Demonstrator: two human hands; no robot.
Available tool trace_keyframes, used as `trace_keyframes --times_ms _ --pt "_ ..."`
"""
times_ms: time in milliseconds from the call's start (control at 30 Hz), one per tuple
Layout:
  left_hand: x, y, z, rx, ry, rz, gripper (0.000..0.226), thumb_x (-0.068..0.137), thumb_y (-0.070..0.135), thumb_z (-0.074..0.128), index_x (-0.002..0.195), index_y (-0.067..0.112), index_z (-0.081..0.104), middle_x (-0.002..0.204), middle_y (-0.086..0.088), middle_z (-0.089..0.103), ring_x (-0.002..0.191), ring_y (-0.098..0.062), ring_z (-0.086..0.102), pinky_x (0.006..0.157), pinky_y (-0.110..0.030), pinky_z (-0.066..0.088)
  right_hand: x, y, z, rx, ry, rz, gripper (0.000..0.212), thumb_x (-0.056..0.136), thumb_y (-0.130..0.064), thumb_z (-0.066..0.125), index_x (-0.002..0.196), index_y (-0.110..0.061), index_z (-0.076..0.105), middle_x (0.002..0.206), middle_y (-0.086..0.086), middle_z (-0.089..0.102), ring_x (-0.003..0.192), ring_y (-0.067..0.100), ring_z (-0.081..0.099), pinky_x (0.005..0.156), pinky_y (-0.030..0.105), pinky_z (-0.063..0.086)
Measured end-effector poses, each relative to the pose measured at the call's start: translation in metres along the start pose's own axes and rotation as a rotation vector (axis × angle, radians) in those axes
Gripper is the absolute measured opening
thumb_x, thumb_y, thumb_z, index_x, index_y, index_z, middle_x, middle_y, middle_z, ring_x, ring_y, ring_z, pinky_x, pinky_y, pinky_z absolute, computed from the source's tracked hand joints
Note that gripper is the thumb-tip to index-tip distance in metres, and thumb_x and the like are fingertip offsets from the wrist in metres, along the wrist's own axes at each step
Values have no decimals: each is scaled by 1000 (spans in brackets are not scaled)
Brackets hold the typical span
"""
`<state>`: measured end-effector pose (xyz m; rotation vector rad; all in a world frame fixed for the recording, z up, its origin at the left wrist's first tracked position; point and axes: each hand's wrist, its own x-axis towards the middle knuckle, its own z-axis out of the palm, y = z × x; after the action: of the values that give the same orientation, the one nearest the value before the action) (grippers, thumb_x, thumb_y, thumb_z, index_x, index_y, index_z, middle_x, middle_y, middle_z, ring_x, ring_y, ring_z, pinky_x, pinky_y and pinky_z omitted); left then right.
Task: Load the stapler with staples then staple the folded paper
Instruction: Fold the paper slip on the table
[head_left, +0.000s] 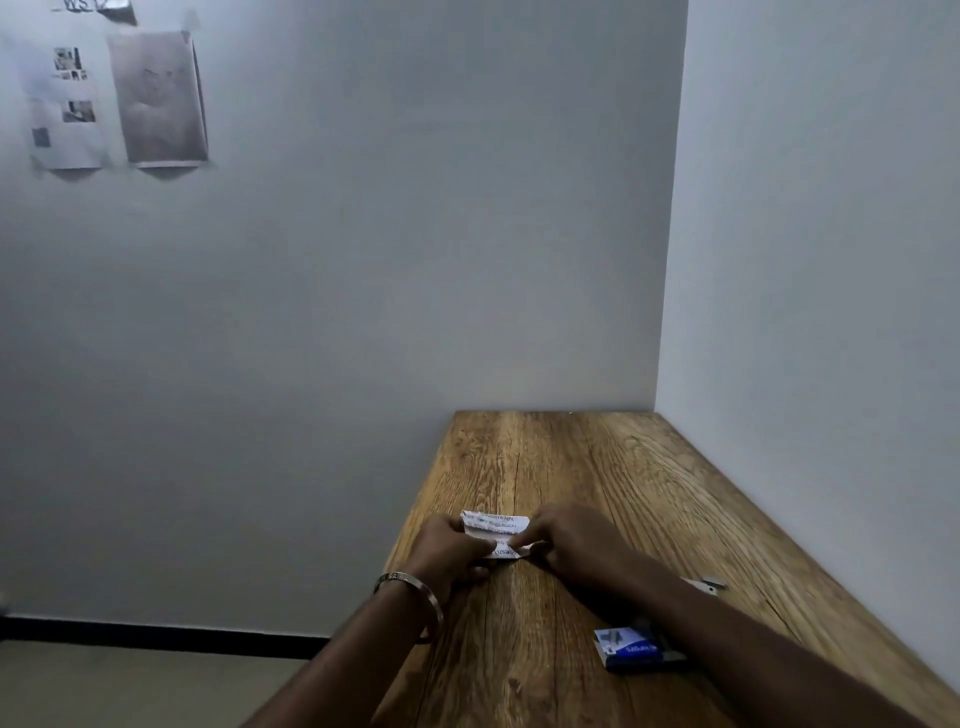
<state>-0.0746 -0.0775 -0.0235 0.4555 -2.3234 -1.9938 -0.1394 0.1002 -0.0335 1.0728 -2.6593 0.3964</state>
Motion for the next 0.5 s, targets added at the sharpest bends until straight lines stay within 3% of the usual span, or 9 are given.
trace_keyframes --times_ms 167,267,400,500 --pt "-2 -3 -2 -61 -11 -26 25 87 -7 65 111 -3 63 101 -17 71 69 -17 69 59 -23 57 -4 2 -3 78 -30 11 28 91 -28 68 119 -29 71 118 -4 71 99 8 63 85 26 51" --pt "-3 -3 -3 -94 -19 -46 21 86 -8 65 106 -3 63 100 -17 71 68 -17 69 52 -20 56 -6 6 -10 143 -78 25 28 91 -25 68 119 -23 71 122 -1 69 104 8 63 90 26 52" --pt "-5 -1 -4 -133 -36 -67 17 86 -10 64 102 -3 63 94 -16 70 70 -20 69 48 -20 56 -17 19 -22 213 -42 80 32 91 -23 68 122 -24 69 127 -4 68 106 1 60 86 14 44" --pt "-3 -3 -5 -170 -43 -72 18 86 -11 64 103 -5 63 95 -17 70 74 -23 69 51 -22 57 -31 32 -35 267 47 138 31 91 -19 69 121 -24 69 123 -5 71 93 -8 61 76 6 46"
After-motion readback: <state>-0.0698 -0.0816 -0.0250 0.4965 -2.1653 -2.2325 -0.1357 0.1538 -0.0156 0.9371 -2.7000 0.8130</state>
